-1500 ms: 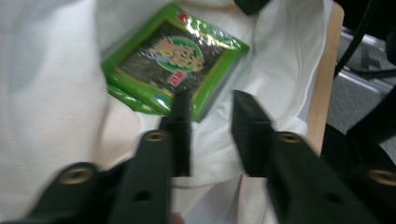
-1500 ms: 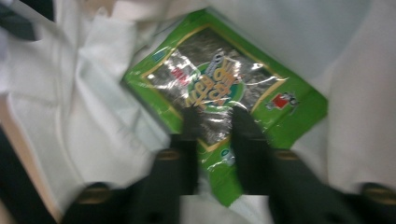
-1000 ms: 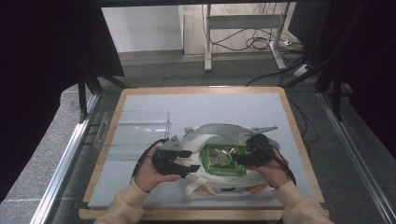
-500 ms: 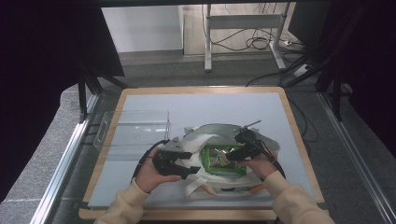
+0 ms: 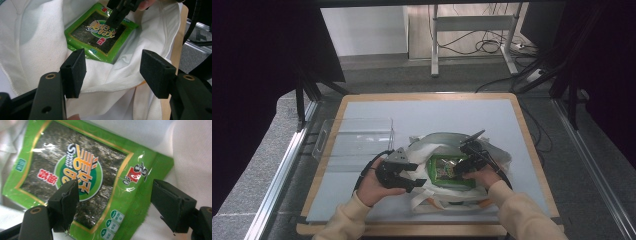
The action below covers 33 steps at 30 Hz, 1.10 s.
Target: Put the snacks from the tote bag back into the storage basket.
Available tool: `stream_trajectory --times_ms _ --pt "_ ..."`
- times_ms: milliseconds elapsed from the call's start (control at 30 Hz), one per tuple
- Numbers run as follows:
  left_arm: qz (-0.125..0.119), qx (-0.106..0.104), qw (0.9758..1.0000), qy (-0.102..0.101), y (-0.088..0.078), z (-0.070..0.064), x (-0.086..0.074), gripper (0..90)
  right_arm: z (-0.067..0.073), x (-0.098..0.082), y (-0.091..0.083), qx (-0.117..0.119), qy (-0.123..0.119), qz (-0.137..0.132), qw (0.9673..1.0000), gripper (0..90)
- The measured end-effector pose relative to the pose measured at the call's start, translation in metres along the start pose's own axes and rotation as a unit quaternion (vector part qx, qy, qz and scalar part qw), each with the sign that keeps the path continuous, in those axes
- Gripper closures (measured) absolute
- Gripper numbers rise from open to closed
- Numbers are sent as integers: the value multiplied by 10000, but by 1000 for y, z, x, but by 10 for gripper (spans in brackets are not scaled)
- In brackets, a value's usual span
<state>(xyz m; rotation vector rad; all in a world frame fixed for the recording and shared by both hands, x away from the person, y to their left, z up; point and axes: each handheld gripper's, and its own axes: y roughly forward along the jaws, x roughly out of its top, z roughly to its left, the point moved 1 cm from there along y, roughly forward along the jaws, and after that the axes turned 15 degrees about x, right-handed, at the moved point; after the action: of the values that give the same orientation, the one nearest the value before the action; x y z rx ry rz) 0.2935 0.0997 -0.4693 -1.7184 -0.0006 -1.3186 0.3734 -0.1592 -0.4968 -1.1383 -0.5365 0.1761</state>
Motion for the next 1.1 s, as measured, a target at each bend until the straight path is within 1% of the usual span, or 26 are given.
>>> stream_trajectory --times_ms 67,100,267,333,367,400,500,533,600,633,667,700,733,767,800,833,967,1000,1100 --pt "-17 -22 10000 -9 0 0 0 378 -3 0 2 -18 75 22 10000 226" --pt "-40 -29 10000 -49 0 0 0 378 -4 0 2 13 138 28 9999 226" --pt "-52 -18 10000 -42 -1 -1 0 378 -7 1 7 172 352 71 9992 225" --pt "-53 -18 10000 -35 -1 -2 1 378 -9 2 8 230 318 53 9992 241" --pt "-54 -14 10000 -23 -1 -2 1 378 -9 2 8 249 308 46 9992 264" --pt "-56 -14 10000 -18 -1 -2 1 378 -8 2 7 257 356 24 9990 294" --pt "-51 -12 10000 -24 -1 -2 1 378 -9 2 6 362 313 -20 9989 383" --pt "-52 -14 10000 -26 -1 -2 1 378 -8 2 6 376 369 -11 9986 422" --pt "-48 -13 10000 -22 -1 -2 0 378 -10 2 5 461 350 -27 9983 488" --pt "-41 -12 10000 -22 0 -2 0 378 -10 2 5 552 323 -37 9979 520" --pt "-33 -9 10000 -20 0 -2 0 378 -11 2 5 658 333 -45 9973 580" --pt "-32 -11 10000 -20 0 -2 0 378 -11 1 5 738 418 -17 9964 607" --pt "-32 -3 10000 -17 0 -2 0 378 -12 1 5 782 358 -38 9963 618" --pt "-33 -5 10000 -21 0 -1 0 378 -12 1 5 812 403 -42 9959 645" --pt "-34 -5 10000 -25 0 -1 0 378 -13 1 4 837 409 -48 9956 669" --pt "-34 -2 10000 -27 0 -1 0 378 -13 1 3 828 473 -38 9954 696" --pt "-33 6 10000 -27 1 -1 0 378 -14 -1 -1 836 428 -97 9955 804" --pt "-31 9 10000 -27 1 -1 0 378 -14 -1 -2 830 397 -96 9957 821" --pt "-24 12 10000 -23 1 -1 -1 378 -14 0 -3 846 342 -96 9958 836"
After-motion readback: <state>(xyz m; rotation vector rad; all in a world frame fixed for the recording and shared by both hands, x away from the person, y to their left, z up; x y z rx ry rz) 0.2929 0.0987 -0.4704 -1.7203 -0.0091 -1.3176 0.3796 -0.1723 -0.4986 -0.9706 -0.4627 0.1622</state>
